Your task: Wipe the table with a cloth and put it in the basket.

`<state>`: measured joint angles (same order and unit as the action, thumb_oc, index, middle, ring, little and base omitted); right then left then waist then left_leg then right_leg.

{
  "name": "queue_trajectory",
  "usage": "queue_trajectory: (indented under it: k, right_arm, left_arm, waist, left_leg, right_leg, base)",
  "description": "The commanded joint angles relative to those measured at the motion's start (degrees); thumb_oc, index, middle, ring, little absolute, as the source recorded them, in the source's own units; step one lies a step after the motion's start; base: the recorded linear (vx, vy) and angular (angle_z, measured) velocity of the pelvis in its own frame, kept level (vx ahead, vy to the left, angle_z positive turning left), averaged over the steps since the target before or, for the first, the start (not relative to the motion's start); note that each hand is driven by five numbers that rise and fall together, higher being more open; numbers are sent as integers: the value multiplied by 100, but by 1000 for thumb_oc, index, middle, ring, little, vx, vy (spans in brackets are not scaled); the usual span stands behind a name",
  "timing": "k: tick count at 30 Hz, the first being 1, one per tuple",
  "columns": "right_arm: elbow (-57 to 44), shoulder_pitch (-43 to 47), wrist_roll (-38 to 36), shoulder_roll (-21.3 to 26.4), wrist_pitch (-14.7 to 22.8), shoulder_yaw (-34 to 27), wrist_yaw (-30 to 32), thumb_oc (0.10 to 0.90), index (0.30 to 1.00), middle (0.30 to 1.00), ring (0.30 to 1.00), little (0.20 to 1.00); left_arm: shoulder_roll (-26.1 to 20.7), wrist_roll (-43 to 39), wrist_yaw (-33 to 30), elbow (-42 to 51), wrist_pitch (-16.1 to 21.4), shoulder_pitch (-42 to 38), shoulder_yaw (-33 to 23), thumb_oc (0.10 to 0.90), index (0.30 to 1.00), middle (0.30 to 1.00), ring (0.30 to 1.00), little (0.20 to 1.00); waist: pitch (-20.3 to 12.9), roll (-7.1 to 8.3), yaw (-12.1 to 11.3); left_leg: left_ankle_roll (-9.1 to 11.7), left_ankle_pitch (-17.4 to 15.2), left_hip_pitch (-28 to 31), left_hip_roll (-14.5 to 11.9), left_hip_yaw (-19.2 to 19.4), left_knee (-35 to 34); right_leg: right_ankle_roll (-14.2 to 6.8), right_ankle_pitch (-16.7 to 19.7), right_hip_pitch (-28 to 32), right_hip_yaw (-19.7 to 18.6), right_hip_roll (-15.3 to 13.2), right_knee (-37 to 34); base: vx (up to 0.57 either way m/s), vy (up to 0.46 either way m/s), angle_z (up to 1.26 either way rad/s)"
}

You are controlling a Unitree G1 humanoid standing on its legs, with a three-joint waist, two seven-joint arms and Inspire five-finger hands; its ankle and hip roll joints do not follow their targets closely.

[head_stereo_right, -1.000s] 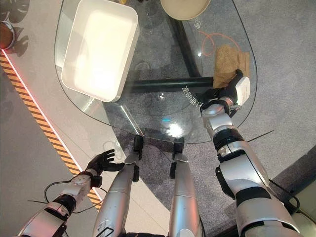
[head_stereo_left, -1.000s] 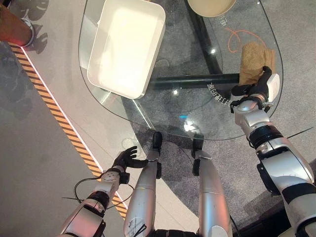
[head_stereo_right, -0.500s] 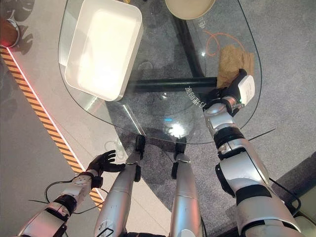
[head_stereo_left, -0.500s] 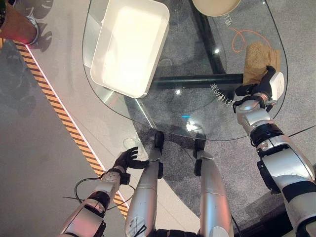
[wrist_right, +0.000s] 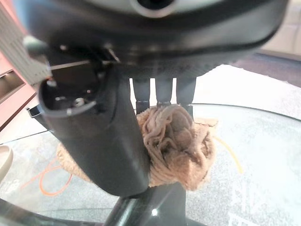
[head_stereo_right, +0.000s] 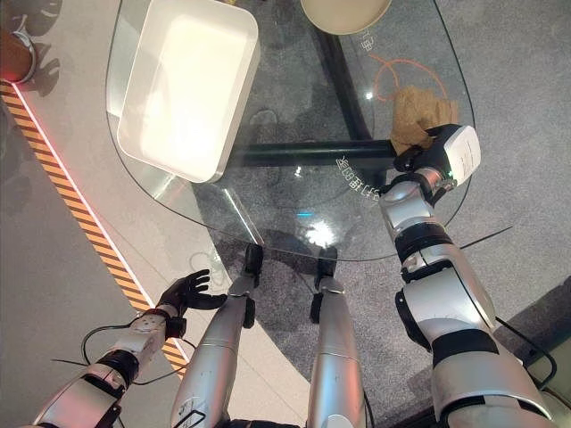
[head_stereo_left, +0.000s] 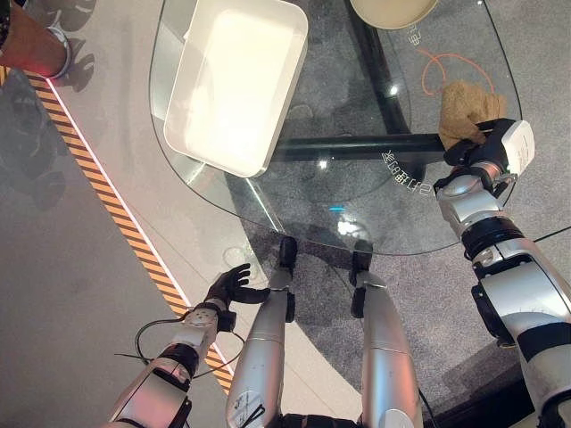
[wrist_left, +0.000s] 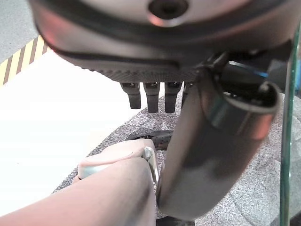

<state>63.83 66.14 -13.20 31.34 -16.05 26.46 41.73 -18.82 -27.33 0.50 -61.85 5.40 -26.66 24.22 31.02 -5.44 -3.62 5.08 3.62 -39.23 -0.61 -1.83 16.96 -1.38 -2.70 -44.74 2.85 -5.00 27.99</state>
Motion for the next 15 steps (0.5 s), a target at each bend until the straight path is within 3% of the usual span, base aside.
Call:
queue_trajectory:
  k: [1, 15]
  right_arm:
    - [143, 337, 345, 407, -14, 300, -18, 100, 300, 300, 300, 200]
    - [258, 370, 395, 415, 67, 368, -162, 100, 300, 300, 300, 200]
  left_arm:
    - [-95, -104, -60, -48, 4, 180, 13, 800, 900, 900, 900, 900]
    - [-139, -111, -53, -57, -39, 117, 28, 800, 900, 900, 900, 900]
  waist:
    - [-123, -238, -18]
    - [-123, -228, -29]
  left_leg:
    - [-344, -344, -155, 359, 356, 426]
    - [-356, -322, -184, 358, 348, 402]
  right_leg:
    - [58, -156, 170, 470, 219, -103]
    - [43, -120, 128, 489, 223, -110]
  base:
    - [0, 0, 0]
    - [0, 0, 0]
